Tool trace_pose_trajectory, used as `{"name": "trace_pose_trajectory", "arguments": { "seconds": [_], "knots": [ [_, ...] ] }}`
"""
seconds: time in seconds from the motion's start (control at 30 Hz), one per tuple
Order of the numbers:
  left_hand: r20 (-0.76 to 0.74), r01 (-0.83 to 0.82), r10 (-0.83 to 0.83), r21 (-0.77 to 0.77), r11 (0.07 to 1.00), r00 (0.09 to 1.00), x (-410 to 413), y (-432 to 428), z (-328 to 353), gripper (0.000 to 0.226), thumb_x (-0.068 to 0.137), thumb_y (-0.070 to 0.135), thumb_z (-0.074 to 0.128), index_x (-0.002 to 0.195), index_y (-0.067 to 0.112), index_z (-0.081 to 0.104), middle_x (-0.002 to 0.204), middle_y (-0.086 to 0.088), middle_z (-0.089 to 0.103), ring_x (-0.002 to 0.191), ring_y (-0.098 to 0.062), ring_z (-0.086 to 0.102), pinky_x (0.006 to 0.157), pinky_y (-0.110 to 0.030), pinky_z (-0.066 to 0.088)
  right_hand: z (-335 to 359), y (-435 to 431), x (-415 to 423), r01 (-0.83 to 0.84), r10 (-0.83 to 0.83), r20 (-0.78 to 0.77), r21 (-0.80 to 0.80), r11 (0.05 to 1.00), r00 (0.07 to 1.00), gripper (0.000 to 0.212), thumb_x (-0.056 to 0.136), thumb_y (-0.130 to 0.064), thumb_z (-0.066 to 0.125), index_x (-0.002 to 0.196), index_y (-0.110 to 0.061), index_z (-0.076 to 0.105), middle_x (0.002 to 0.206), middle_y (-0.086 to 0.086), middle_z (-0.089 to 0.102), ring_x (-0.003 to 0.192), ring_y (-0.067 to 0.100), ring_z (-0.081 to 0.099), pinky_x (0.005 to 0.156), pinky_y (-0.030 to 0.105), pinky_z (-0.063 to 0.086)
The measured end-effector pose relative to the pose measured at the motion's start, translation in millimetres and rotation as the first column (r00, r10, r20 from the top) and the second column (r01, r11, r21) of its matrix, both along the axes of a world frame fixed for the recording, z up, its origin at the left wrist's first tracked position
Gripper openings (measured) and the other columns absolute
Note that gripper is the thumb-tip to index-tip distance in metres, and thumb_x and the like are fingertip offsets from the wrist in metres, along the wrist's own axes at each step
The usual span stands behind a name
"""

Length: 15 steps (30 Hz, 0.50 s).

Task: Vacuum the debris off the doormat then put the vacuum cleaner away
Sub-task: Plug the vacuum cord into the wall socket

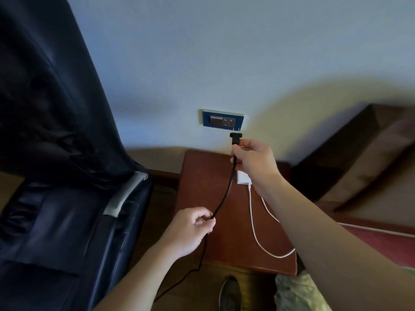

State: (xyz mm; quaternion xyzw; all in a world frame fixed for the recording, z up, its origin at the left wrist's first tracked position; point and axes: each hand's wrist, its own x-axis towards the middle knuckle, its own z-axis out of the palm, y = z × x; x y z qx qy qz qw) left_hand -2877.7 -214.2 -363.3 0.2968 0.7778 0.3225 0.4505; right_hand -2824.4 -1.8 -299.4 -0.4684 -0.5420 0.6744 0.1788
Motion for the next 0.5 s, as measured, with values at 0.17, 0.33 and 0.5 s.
{"name": "trace_pose_trajectory", "arguments": {
  "seconds": [0.17,0.33,0.5],
  "knots": [
    [0.014,-0.005,0.005,-0.013,1.000,1.000,-14.3,20.1,-21.5,0.012,0.099,0.030,0.063,0.096,0.022,0.072,0.080,0.004,0.077,0.077,-0.010,0.073,0.069,-0.029,0.058,-25.4,15.9,-22.2,-0.007,0.007,0.022,-0.030,1.000,1.000,0.007,0.098,-0.010,0.062,0.103,-0.014,0.065,0.084,0.002,0.064,0.067,0.014,0.062,0.071,0.031,0.056],
    [0.026,0.019,-0.018,-0.022,1.000,0.999,-23.7,30.8,-43.0,0.014,0.099,0.027,0.063,0.089,0.025,0.072,0.078,0.004,0.076,0.074,-0.010,0.072,0.065,-0.025,0.055,-48.9,21.7,-37.2,0.022,-0.021,0.035,-0.042,0.999,0.999,0.009,0.099,-0.007,0.060,0.107,-0.011,0.063,0.085,0.004,0.063,0.065,0.013,0.060,0.075,0.032,0.053],
    [0.049,0.023,-0.023,-0.008,1.000,0.999,-37.5,38.1,-55.7,0.018,0.101,0.025,0.059,0.086,0.031,0.068,0.077,0.003,0.075,0.071,-0.014,0.072,0.066,-0.036,0.057,-70.3,27.5,-53.6,0.048,-0.048,0.038,-0.004,0.999,0.998,0.011,0.099,-0.008,0.060,0.098,-0.018,0.063,0.082,-0.001,0.064,0.070,0.014,0.060,0.079,0.035,0.053]
  ]
}}
